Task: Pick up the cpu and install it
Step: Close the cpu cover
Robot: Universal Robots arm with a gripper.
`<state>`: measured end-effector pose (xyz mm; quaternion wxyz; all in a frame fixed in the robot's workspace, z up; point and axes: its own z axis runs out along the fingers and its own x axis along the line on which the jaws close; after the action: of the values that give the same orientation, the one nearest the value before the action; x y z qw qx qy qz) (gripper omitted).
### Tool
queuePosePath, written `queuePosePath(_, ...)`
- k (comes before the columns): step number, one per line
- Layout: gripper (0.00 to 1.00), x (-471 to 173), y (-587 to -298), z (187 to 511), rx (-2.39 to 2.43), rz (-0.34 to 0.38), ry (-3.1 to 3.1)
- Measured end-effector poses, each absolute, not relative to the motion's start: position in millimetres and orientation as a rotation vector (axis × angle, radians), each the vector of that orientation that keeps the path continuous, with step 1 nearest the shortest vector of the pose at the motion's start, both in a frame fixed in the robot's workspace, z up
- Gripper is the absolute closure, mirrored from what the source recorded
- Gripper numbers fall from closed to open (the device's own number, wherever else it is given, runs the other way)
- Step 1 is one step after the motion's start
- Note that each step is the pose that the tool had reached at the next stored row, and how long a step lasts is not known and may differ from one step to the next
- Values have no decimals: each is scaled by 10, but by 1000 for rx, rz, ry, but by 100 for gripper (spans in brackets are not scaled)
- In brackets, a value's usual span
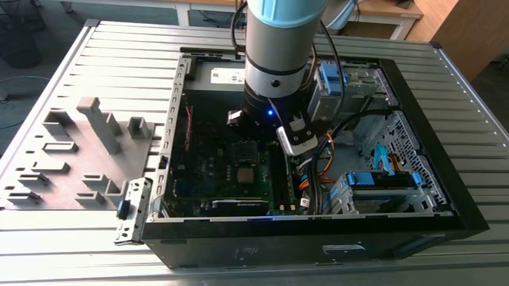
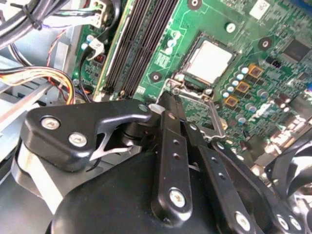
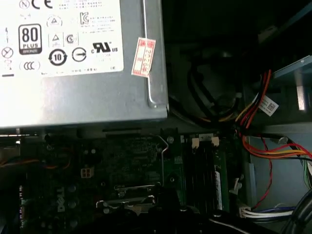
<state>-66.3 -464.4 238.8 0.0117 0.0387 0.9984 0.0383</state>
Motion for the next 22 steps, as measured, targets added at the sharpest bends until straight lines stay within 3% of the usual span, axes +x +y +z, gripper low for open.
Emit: queuePosePath(22, 89, -670, -4916, 2388, 57, 120, 3117)
